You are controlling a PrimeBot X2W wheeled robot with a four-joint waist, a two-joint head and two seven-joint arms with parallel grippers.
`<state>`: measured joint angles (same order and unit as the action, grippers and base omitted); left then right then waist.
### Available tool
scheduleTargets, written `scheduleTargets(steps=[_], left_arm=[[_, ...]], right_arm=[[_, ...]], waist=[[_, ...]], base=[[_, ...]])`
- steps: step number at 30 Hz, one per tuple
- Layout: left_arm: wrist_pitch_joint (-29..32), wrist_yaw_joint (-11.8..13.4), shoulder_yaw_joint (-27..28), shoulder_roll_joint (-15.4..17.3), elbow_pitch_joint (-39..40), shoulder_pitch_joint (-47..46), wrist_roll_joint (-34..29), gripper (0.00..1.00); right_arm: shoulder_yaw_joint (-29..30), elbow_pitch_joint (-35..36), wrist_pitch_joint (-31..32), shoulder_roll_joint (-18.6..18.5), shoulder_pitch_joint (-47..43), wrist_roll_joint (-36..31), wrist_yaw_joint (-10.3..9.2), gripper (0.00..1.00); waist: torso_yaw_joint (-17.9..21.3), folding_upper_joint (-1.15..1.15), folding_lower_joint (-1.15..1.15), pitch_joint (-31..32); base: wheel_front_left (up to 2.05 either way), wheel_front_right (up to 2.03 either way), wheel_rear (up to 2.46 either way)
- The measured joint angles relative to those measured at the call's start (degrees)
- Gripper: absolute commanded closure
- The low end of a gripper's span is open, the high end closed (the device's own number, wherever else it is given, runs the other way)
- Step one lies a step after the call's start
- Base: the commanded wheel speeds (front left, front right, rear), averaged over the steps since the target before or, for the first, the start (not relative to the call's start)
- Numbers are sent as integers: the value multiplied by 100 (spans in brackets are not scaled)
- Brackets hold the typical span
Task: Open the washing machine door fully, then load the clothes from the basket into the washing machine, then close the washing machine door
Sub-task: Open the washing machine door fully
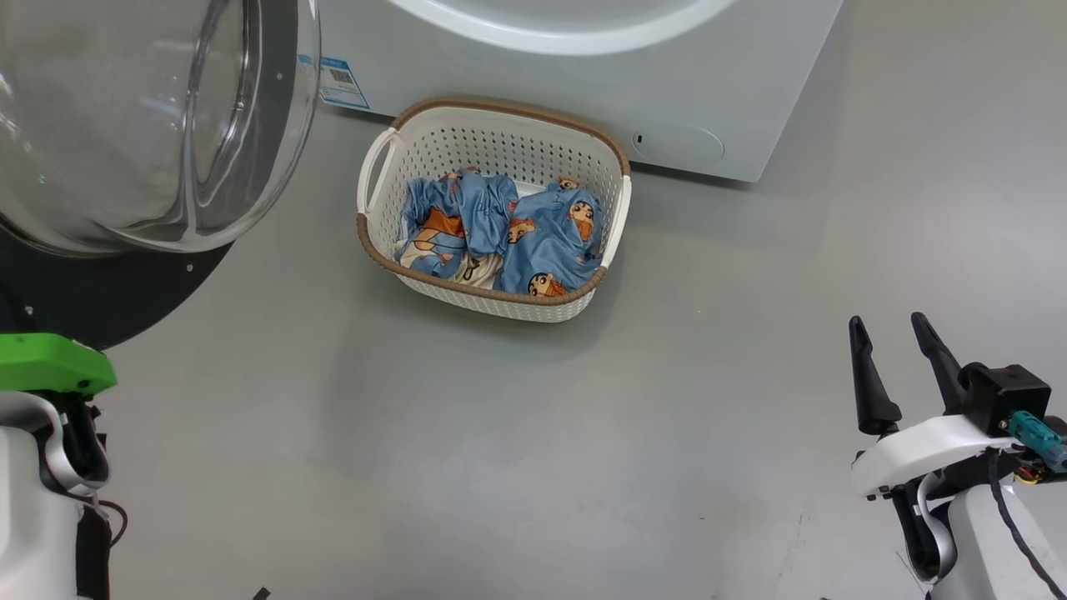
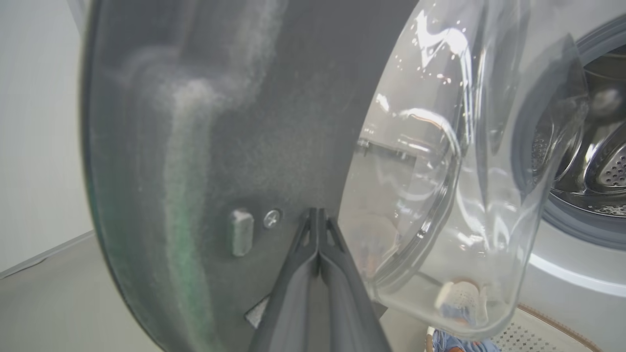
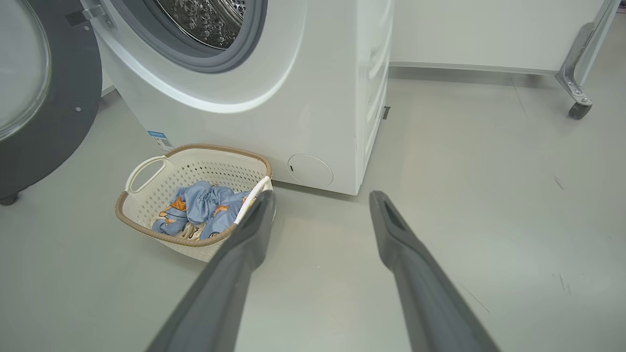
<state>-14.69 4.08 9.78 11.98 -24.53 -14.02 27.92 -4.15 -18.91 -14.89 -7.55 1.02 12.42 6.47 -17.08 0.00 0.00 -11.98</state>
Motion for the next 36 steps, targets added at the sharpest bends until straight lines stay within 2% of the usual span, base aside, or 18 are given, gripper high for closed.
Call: scheduleTargets(steps=[14,26,36], left_arm=[[0,9,470,164,-521,-581,168,100],[0,12,452,104,-659,-770,-52,100],[-1,-261,301,-87,-270,-743,-412,100]], right_arm=[[26,9,0,-140,208,-2,4,0],[45,-42,0,-102,238,-1,4,0],[63,-149,0,53,240,25,5,0]], waist=[[54,0,0,-345],[15,0,0,-283],[-7,0,0,5]], base=[[0,0,0],[0,0,0],[0,0,0]])
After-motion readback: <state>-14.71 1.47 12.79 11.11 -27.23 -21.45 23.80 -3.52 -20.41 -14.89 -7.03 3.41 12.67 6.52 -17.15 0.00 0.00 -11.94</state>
